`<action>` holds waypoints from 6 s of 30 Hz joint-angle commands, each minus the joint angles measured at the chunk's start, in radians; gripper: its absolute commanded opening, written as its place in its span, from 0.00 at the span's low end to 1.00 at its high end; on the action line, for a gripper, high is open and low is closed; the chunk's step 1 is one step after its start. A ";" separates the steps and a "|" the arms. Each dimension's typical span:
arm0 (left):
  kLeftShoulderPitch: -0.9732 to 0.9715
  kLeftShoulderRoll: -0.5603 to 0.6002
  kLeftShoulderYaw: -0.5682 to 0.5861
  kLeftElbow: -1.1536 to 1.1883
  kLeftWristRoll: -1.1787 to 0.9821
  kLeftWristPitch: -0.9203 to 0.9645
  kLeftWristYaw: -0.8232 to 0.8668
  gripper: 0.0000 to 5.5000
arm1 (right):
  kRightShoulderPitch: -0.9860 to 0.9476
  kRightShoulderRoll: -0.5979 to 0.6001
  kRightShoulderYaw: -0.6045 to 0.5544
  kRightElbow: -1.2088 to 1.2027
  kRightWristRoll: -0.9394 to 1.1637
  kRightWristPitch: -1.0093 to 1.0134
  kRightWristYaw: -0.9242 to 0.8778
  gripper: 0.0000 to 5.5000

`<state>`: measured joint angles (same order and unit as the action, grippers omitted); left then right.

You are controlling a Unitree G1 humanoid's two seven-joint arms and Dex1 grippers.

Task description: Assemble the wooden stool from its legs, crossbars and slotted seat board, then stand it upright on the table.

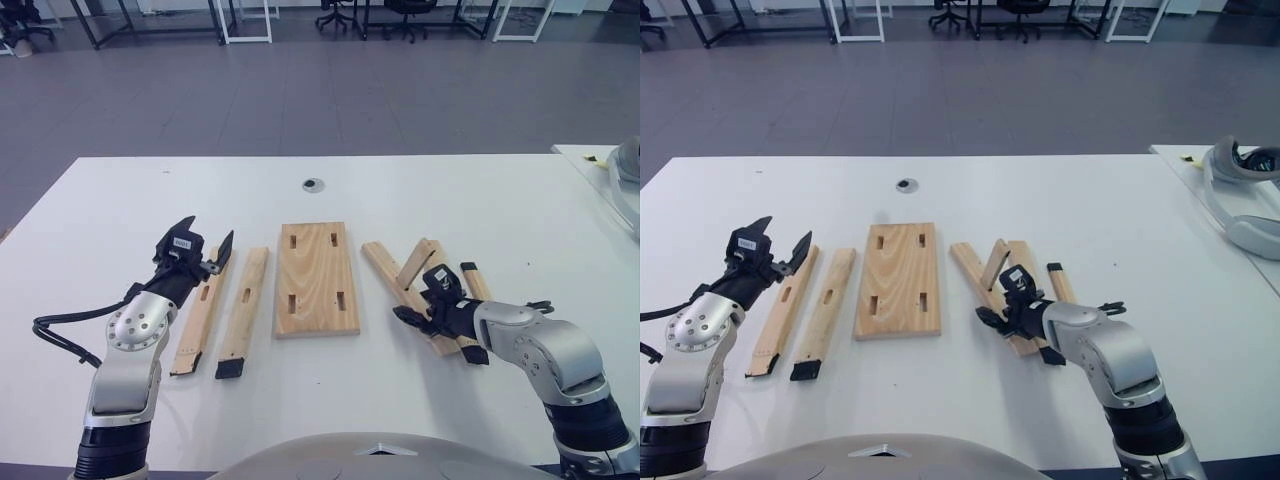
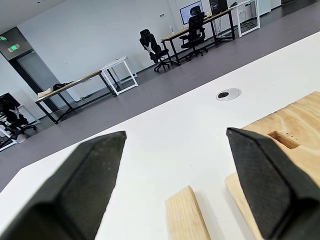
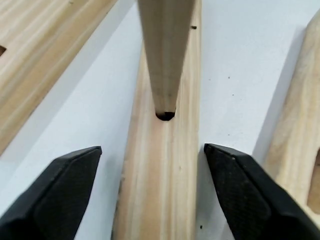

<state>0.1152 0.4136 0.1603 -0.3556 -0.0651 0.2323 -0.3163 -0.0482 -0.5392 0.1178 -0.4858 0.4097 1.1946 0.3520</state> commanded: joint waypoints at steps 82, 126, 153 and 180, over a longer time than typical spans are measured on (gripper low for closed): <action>0.250 -0.153 0.081 -0.654 -1.026 0.345 0.938 0.19 | -0.091 0.085 0.231 0.227 -0.357 -0.885 0.298 0.71; 0.142 -0.090 -0.003 -0.559 -1.008 0.380 1.036 0.19 | -0.081 0.148 0.242 0.303 -0.452 -0.943 0.271 0.71; -0.008 -0.094 -0.104 -0.553 -0.767 0.511 0.971 0.19 | -0.117 0.076 0.352 0.343 -0.555 -1.016 0.432 0.71; 0.161 -0.195 -0.530 -0.577 -0.259 0.528 0.803 0.19 | -0.103 0.011 0.259 0.363 -0.569 -0.963 0.432 0.71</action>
<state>0.2316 0.2082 -0.3401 -1.0078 -0.3415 0.6995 0.5143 -0.1464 -0.5266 0.3839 -0.1297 -0.1547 0.2190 0.7923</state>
